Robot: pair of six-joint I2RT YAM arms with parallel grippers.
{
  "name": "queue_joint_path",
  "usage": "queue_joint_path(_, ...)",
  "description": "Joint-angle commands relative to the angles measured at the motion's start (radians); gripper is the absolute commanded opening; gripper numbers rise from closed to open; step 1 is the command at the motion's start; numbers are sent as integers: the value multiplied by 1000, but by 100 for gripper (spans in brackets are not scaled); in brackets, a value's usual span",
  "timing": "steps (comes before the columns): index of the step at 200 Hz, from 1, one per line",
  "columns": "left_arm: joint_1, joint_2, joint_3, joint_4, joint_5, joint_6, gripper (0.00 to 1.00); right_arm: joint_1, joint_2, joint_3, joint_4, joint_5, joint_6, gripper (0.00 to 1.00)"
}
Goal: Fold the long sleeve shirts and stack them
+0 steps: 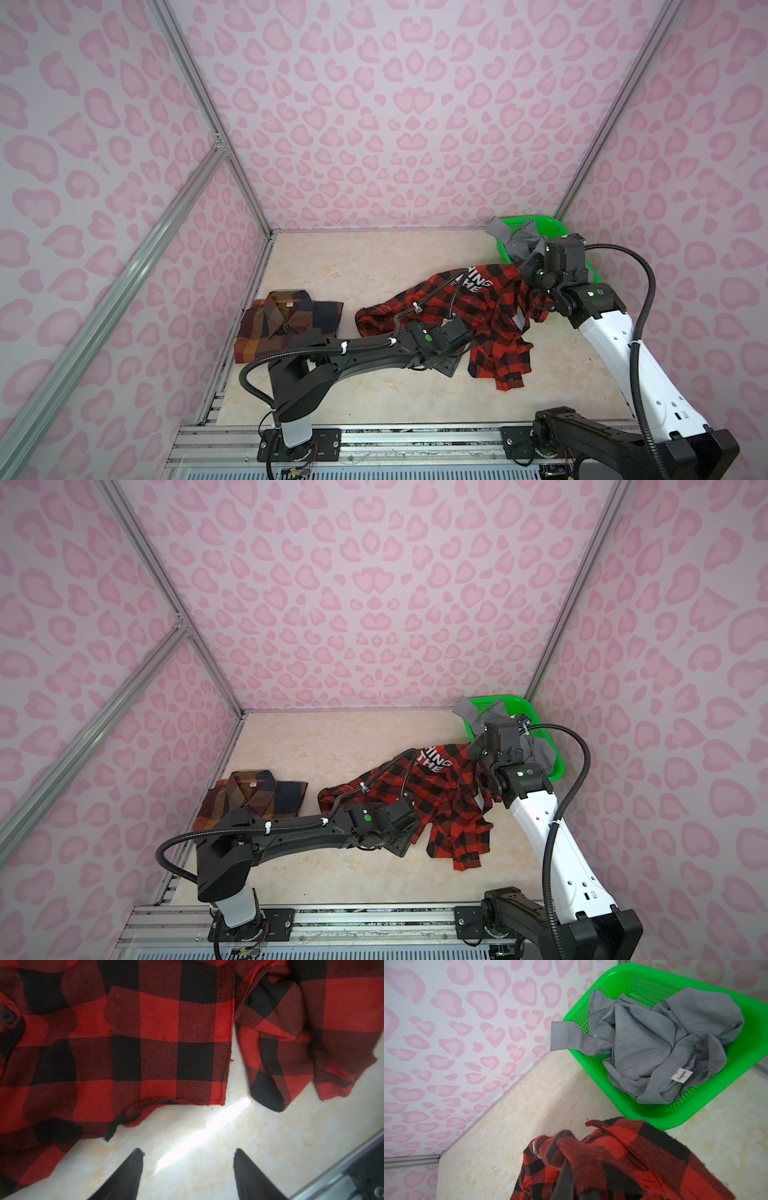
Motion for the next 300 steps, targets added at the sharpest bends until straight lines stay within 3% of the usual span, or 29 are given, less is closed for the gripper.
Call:
queue_joint_path(1,-9,71,35,82,-45,-14,71,-4,-11,-5,23,-22,8,0)
queue_joint_path(26,-16,129,41,126,-40,-7,71,-5,-25,-10,25,-36,12,0)
queue_joint_path(55,-30,180,98,140,-107,11,71,-12,-39,-8,24,-49,10,0)
queue_joint_path(92,-30,252,174,105,-107,35,66,-18,-50,-11,26,-69,15,0)
queue_joint_path(151,2,283,183,75,-72,6,49,-40,-66,-12,26,-103,18,0)
queue_joint_path(186,14,277,165,79,-68,-1,29,-55,-72,-9,24,-124,19,0)
queue_joint_path(224,29,200,125,81,-101,20,4,-61,-82,2,13,-128,20,0)
queue_joint_path(300,38,-260,83,-172,-222,62,4,-67,-155,182,-129,-133,-35,0)
